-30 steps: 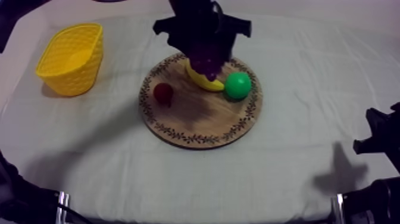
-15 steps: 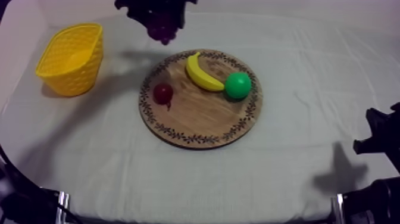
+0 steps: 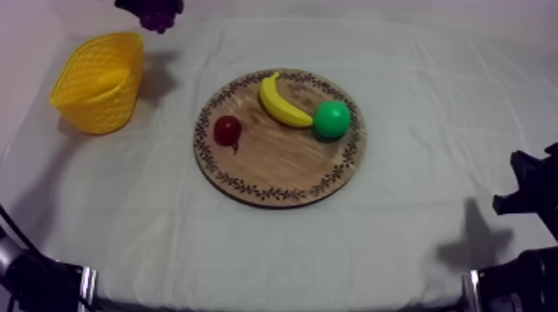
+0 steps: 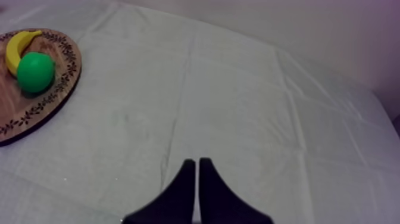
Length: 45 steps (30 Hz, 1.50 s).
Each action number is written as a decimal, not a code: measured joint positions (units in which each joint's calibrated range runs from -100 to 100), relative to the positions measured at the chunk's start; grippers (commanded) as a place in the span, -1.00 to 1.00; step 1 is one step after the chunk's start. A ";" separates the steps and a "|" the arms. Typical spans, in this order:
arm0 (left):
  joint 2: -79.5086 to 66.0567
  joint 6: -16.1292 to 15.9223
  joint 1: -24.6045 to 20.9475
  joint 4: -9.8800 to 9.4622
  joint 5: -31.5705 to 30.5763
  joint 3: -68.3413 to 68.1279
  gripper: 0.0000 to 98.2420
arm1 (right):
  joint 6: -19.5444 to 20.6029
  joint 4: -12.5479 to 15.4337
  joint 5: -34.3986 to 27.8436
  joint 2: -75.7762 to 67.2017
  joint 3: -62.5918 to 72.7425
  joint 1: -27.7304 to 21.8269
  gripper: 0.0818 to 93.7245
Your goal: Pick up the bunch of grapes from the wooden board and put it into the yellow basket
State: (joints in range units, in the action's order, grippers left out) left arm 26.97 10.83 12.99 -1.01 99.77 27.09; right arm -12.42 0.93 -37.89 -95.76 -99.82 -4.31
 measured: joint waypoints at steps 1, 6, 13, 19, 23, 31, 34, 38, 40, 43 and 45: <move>0.14 -0.22 -0.77 -0.05 0.00 0.10 0.06 | 0.00 0.00 0.00 0.00 0.00 0.00 -0.99; 0.65 -1.27 -4.27 -0.59 -0.04 0.78 0.06 | 0.00 0.00 0.00 0.00 0.00 0.00 -0.99; 1.06 -2.38 -8.50 -1.46 -0.07 1.69 0.06 | 0.00 0.00 0.00 0.00 0.00 0.00 -0.99; 1.60 -2.93 -11.12 -1.76 -0.04 2.30 0.06 | 0.00 0.00 0.00 0.00 0.00 0.00 -0.99; 2.25 -3.05 -11.80 -1.95 -0.04 2.30 0.06 | 0.00 0.00 0.00 0.00 0.00 0.00 -0.99; 4.54 -2.69 -12.35 -2.01 -0.04 0.82 0.06 | 0.00 0.00 0.00 0.00 0.00 0.00 -0.99; 5.79 -2.45 -12.57 -2.01 -0.37 -0.22 0.06 | 0.00 0.00 0.00 0.00 0.00 0.00 -0.99; 7.14 -2.38 -12.75 -1.73 -1.85 -2.15 0.06 | 0.00 0.00 0.00 0.00 0.00 0.00 -0.99; 7.71 -2.36 -12.88 -1.55 -2.52 -3.45 0.06 | 0.00 0.00 0.00 0.00 0.00 0.00 -0.99; 8.29 -2.19 -13.26 -1.50 -3.46 -5.26 0.06 | 0.00 0.00 0.00 0.00 0.00 0.00 -0.99; 8.66 -2.08 -13.54 -1.37 -3.92 -6.38 0.06 | 0.00 0.00 0.00 0.00 0.00 0.00 -0.99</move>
State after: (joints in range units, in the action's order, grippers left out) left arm 35.63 8.75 -0.55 -2.37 95.85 20.71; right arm -12.42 0.93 -37.89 -95.76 -99.82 -4.31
